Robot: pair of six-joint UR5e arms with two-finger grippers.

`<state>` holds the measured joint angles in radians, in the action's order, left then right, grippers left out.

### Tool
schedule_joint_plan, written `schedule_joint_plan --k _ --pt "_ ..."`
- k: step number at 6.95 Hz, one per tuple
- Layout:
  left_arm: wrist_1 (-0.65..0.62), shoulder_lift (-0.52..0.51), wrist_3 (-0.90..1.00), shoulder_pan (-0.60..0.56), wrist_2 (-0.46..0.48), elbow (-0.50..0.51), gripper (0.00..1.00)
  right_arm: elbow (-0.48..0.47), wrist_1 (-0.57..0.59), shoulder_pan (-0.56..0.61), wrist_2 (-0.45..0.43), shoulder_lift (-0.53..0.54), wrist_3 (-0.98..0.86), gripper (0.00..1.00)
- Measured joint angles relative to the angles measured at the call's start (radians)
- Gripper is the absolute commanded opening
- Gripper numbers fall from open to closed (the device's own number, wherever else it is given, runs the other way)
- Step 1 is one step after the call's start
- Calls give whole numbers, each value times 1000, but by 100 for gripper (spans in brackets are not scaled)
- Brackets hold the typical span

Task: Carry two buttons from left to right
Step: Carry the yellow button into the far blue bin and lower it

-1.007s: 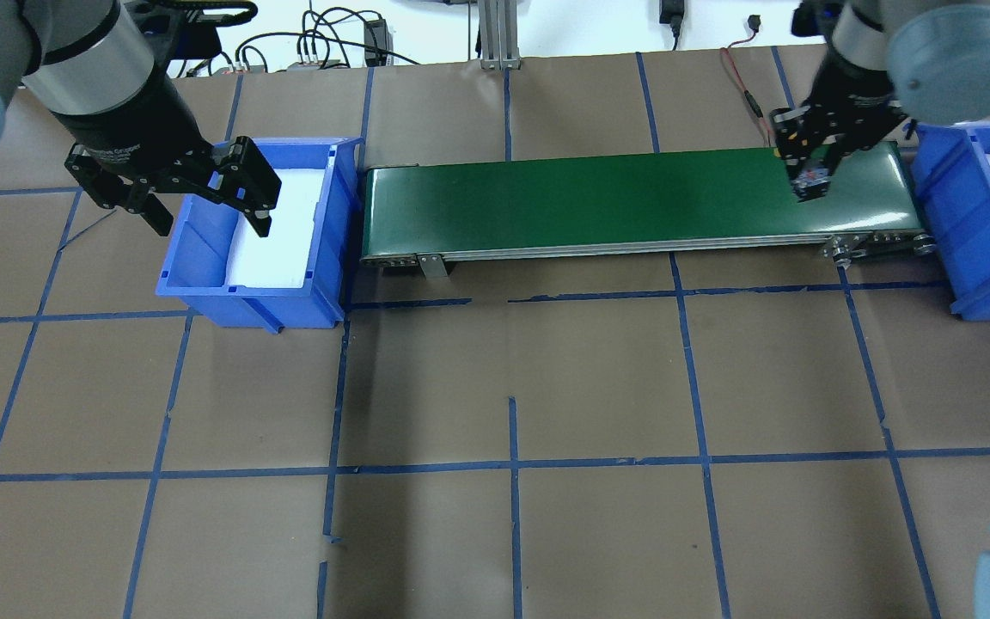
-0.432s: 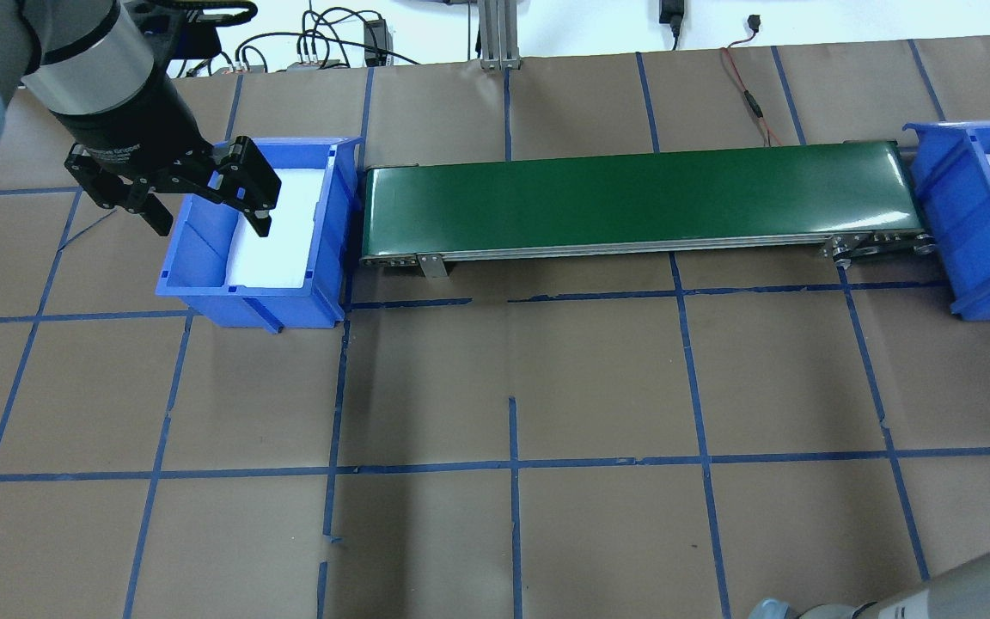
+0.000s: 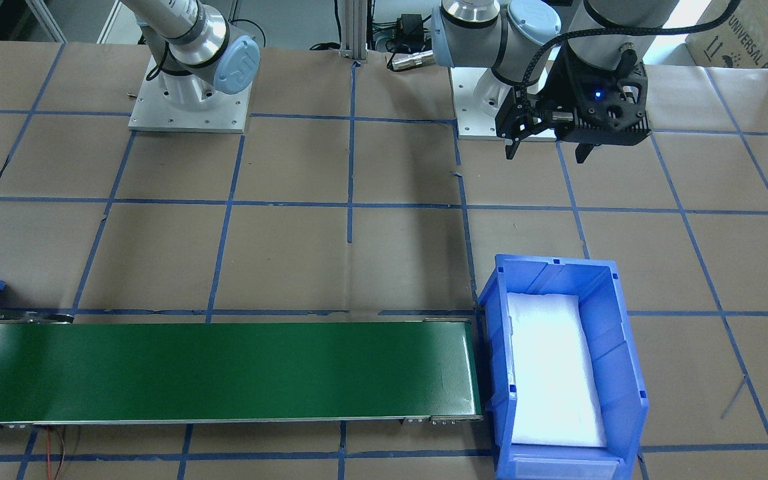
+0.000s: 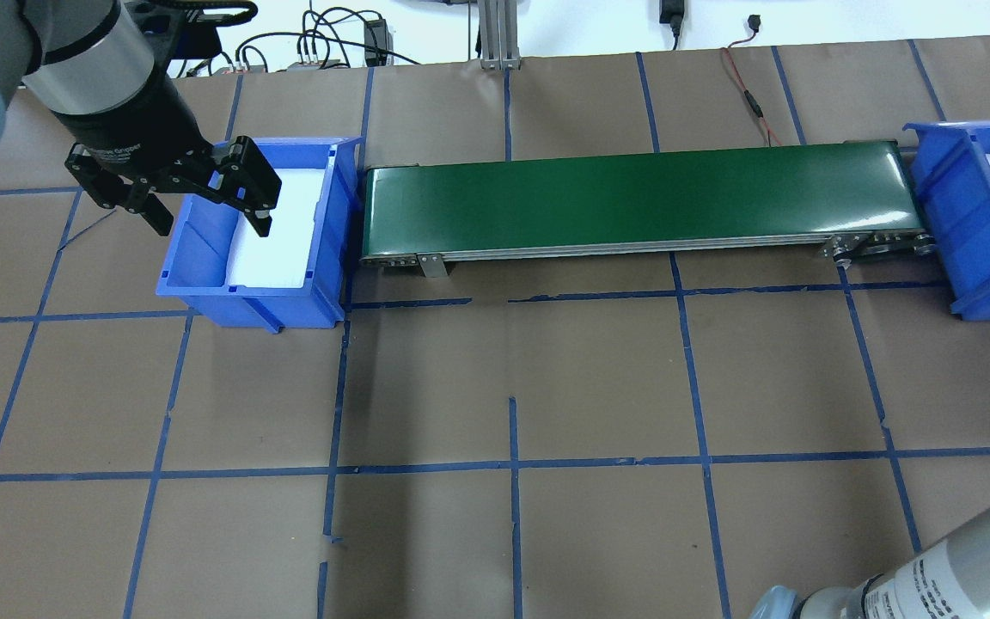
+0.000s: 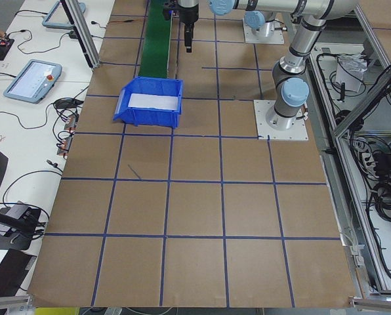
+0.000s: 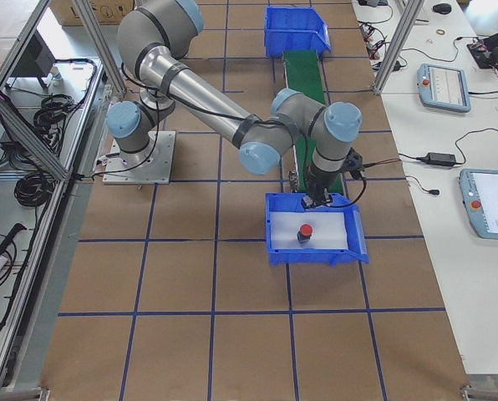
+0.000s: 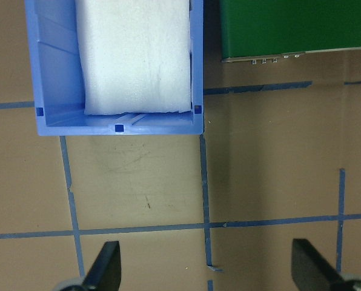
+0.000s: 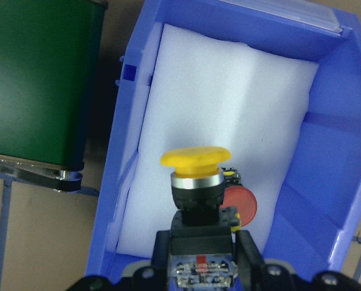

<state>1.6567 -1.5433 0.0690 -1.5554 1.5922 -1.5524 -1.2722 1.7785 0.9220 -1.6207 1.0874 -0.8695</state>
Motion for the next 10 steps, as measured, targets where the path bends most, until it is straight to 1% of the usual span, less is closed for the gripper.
schedule_joint_plan --k 2,5,7,10 --pt "0 0 0 0 0 0 100 12 54 -1 19 -60 -7 10" --pt "0 1 0 1 0 0 100 54 79 -1 33 -129 -12 11" --pt "0 1 0 1 0 0 100 63 97 -1 63 -159 -9 12" --pt "0 1 0 2 2 0 100 62 123 0 87 -186 -14 11"
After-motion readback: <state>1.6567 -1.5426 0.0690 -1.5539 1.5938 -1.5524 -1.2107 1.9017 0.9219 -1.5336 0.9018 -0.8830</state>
